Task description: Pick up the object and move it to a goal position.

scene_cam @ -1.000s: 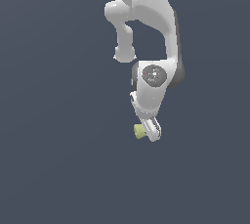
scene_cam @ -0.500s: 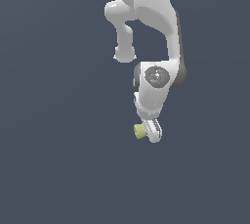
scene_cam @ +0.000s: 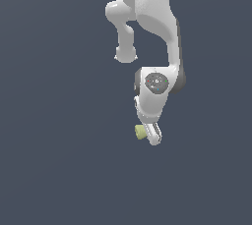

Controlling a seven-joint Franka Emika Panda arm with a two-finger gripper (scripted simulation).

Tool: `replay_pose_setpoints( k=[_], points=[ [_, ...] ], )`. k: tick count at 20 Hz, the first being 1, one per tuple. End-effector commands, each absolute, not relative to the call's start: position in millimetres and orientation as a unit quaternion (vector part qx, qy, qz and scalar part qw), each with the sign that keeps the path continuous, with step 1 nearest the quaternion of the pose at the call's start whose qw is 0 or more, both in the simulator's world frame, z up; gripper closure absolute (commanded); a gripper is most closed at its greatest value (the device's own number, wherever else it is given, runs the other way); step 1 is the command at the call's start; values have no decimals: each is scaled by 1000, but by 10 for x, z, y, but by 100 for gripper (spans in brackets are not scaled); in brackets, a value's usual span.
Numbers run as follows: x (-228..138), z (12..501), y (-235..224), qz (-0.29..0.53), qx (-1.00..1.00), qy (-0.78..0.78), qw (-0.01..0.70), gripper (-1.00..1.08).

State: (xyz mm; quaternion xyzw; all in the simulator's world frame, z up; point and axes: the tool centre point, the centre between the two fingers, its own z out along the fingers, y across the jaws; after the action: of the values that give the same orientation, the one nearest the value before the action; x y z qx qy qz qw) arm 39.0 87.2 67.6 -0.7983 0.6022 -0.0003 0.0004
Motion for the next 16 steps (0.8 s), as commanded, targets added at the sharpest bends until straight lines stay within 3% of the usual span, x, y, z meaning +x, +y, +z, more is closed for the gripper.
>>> replay_pose_setpoints(
  k=[1,8,9,16],
  points=[
    [381,534,869,0,-798,603,0,-92],
    [393,402,873,0,-798,603,0,-92],
    [393,402,873,0,-798,603,0,108],
    [393,402,873,0,-798,603,0,108]
  ],
)
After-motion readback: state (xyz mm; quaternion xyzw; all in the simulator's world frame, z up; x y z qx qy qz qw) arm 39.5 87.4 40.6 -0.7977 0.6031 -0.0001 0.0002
